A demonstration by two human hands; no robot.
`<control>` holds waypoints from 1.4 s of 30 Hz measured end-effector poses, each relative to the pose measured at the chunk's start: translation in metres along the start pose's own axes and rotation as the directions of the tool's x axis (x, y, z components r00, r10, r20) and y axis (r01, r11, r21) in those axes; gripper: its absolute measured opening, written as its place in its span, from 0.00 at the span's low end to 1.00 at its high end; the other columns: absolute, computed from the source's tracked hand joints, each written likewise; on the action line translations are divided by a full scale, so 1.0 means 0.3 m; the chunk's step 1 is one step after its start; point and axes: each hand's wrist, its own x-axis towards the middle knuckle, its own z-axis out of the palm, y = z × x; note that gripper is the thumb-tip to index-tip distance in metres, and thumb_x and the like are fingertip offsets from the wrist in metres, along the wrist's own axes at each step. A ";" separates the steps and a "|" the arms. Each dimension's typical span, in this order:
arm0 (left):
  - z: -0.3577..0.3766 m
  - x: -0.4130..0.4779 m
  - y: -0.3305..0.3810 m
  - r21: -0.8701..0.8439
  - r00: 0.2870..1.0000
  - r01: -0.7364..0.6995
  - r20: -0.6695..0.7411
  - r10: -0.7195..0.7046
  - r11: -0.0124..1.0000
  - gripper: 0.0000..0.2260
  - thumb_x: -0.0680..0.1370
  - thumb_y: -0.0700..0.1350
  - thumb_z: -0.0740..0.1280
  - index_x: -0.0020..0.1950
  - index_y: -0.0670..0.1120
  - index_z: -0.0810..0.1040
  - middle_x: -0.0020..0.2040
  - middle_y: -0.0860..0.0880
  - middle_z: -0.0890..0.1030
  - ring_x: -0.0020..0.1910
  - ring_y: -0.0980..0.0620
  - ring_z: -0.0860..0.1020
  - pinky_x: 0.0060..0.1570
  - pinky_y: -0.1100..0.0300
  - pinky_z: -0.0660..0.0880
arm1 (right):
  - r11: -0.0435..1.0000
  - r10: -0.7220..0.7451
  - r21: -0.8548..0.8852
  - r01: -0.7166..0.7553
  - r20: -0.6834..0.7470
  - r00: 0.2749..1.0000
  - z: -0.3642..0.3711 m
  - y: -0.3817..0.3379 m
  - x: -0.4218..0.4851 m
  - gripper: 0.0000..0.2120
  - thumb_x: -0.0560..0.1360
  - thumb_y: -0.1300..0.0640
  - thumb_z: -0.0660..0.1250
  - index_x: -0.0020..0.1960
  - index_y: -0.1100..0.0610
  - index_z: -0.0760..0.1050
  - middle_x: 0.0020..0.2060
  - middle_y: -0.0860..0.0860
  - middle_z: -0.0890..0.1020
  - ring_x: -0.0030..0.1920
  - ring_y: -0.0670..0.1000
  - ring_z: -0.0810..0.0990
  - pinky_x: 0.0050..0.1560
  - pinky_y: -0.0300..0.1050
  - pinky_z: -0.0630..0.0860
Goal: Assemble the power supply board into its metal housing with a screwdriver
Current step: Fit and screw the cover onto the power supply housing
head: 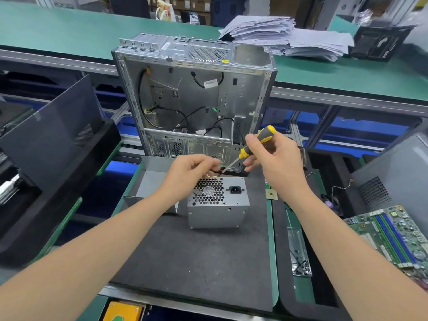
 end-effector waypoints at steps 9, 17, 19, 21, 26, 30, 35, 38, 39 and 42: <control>-0.017 -0.095 -0.068 0.045 0.800 0.599 -0.074 -0.596 0.799 0.22 0.70 0.56 0.73 0.61 0.53 0.73 0.54 0.52 0.79 0.50 0.52 0.78 0.50 0.53 0.74 | 0.979 -0.032 -0.193 0.058 0.132 0.991 0.000 -0.002 -0.037 0.12 0.82 0.49 0.69 0.46 0.56 0.79 0.32 0.49 0.85 0.29 0.48 0.83 0.33 0.37 0.79; -0.020 -0.114 -0.083 0.014 0.755 0.654 0.032 -0.655 0.756 0.17 0.69 0.55 0.72 0.53 0.48 0.78 0.49 0.47 0.82 0.42 0.50 0.73 0.44 0.54 0.68 | 0.930 -0.072 -0.338 0.141 0.208 0.976 0.024 -0.020 -0.068 0.16 0.82 0.48 0.69 0.45 0.61 0.78 0.30 0.51 0.83 0.33 0.50 0.83 0.44 0.55 0.81; -0.017 -0.114 -0.080 -0.001 0.751 0.660 0.030 -0.660 0.751 0.18 0.69 0.54 0.73 0.55 0.47 0.77 0.50 0.47 0.81 0.43 0.50 0.73 0.44 0.54 0.68 | 0.934 -0.072 -0.329 0.142 0.217 0.974 0.028 -0.022 -0.072 0.15 0.82 0.49 0.69 0.45 0.60 0.78 0.31 0.51 0.83 0.33 0.50 0.83 0.44 0.56 0.81; -0.014 -0.106 -0.077 -0.008 0.754 0.657 0.028 -0.656 0.754 0.20 0.68 0.53 0.73 0.54 0.46 0.75 0.50 0.49 0.79 0.43 0.50 0.73 0.43 0.55 0.67 | 0.931 -0.082 -0.331 0.156 0.227 0.970 0.031 -0.020 -0.075 0.13 0.82 0.49 0.69 0.45 0.58 0.78 0.31 0.51 0.83 0.34 0.51 0.83 0.44 0.56 0.81; -0.009 -0.091 -0.059 0.023 0.808 0.589 -0.008 -0.589 0.808 0.21 0.75 0.43 0.71 0.66 0.53 0.71 0.57 0.55 0.74 0.50 0.57 0.75 0.43 0.58 0.69 | 0.924 -0.094 -0.335 0.184 0.267 0.959 0.032 -0.014 -0.077 0.13 0.82 0.48 0.69 0.46 0.56 0.78 0.33 0.51 0.82 0.37 0.57 0.82 0.43 0.59 0.80; 0.005 -0.071 -0.026 0.228 0.920 0.382 -0.002 -0.391 0.896 0.20 0.75 0.41 0.71 0.65 0.54 0.75 0.61 0.55 0.77 0.40 0.58 0.80 0.37 0.59 0.72 | 0.915 -0.127 -0.312 0.257 0.382 0.915 0.028 -0.018 -0.067 0.05 0.81 0.52 0.70 0.49 0.53 0.79 0.37 0.47 0.83 0.37 0.52 0.83 0.44 0.57 0.81; 0.020 -0.038 0.022 0.515 0.937 0.051 0.271 -0.219 0.856 0.25 0.74 0.48 0.74 0.70 0.56 0.74 0.68 0.57 0.76 0.66 0.57 0.73 0.68 0.50 0.69 | 0.848 -0.185 -0.358 0.391 0.491 0.851 0.024 -0.043 -0.037 0.12 0.80 0.49 0.72 0.59 0.48 0.71 0.39 0.46 0.80 0.35 0.49 0.81 0.40 0.46 0.79; 0.022 -0.024 0.045 0.593 0.875 0.054 0.360 -0.324 0.804 0.32 0.76 0.54 0.73 0.77 0.57 0.66 0.76 0.53 0.70 0.75 0.49 0.67 0.75 0.42 0.61 | 0.757 -0.243 -0.482 0.441 0.419 0.875 0.047 -0.056 -0.029 0.19 0.77 0.43 0.75 0.48 0.55 0.71 0.33 0.47 0.76 0.34 0.50 0.74 0.35 0.40 0.70; 0.023 -0.020 0.051 0.581 0.861 0.072 0.374 -0.345 0.811 0.33 0.76 0.54 0.73 0.78 0.57 0.64 0.77 0.52 0.68 0.77 0.48 0.65 0.75 0.41 0.60 | 0.742 -0.262 -0.495 0.452 0.406 0.875 0.053 -0.060 -0.025 0.20 0.77 0.42 0.74 0.45 0.56 0.71 0.32 0.48 0.75 0.34 0.51 0.73 0.35 0.41 0.68; 0.033 -0.018 0.066 0.574 0.854 0.080 0.383 -0.353 0.815 0.32 0.77 0.53 0.72 0.78 0.58 0.63 0.77 0.51 0.68 0.76 0.45 0.64 0.73 0.41 0.63 | 0.793 -0.241 -0.409 0.450 0.468 0.850 0.054 -0.068 -0.018 0.08 0.81 0.49 0.70 0.49 0.53 0.76 0.35 0.47 0.79 0.35 0.50 0.76 0.36 0.42 0.72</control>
